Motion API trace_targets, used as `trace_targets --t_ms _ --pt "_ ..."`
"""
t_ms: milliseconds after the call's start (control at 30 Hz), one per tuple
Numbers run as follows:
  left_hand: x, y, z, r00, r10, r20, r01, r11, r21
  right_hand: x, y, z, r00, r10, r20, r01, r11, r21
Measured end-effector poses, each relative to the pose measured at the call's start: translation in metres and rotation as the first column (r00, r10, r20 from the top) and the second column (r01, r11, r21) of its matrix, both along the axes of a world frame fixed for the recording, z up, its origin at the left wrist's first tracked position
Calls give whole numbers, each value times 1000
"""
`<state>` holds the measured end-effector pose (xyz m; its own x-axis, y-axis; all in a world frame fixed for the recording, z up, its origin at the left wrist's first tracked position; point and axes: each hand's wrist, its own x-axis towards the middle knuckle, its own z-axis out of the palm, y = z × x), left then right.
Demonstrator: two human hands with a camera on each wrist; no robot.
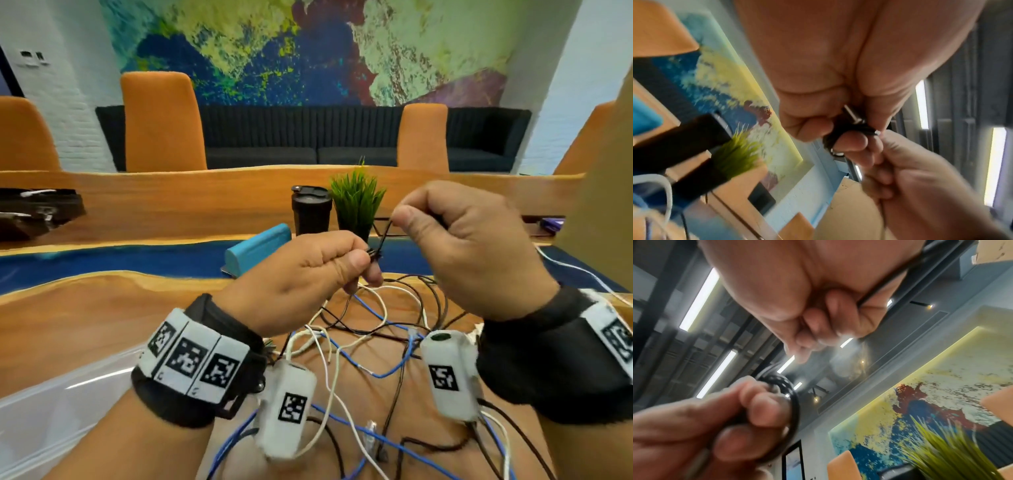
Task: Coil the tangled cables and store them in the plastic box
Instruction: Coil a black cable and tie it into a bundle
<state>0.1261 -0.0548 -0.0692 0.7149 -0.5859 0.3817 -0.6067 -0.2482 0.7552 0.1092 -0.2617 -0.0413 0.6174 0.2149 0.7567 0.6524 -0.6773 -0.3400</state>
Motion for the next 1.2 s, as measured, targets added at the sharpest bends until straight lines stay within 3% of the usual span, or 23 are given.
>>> trace_targets --t_ms 67,167,233,300,433,533,667,867,967,1067,1200 --pt "-1 1 -2 981 -60 -184 43 994 -97 10 1 -10 995 -26 -93 24 1000 -15" --pt "2 2 -2 887 -187 -422 -6 910 -415 13 2 -13 980 67 -189 -56 996 64" --pt "3 0 -1 851 -249 -463 -33 854 -519 8 6 -10 954 207 -218 -169 969 182" --pt "1 -4 -1 852 -248 -462 -38 850 -526 3 11 -8 920 320 -227 -265 933 243" --pt "-1 -12 1 840 -243 -485 -88 821 -564 5 17 -12 958 267 -107 -239 945 222" --pt "-4 -21 1 886 -90 -454 -186 830 -527 7 15 -13 977 197 -76 -179 964 199" --pt "-8 -29 -3 943 213 -256 -304 864 -401 10 14 -16 990 114 -86 -100 983 153" --pt "-11 -20 4 948 313 -66 -317 897 -308 11 13 -17 996 72 -53 -64 987 151" --pt "-12 -14 8 928 367 64 -345 910 -230 12 14 -19 993 90 -77 -76 983 169" --pt "-4 -4 9 844 499 196 -466 864 -190 15 13 -19 969 169 -181 -130 969 211" --pt "17 29 11 795 603 70 -563 776 -284 28 -7 -24 974 47 -221 -13 988 155"
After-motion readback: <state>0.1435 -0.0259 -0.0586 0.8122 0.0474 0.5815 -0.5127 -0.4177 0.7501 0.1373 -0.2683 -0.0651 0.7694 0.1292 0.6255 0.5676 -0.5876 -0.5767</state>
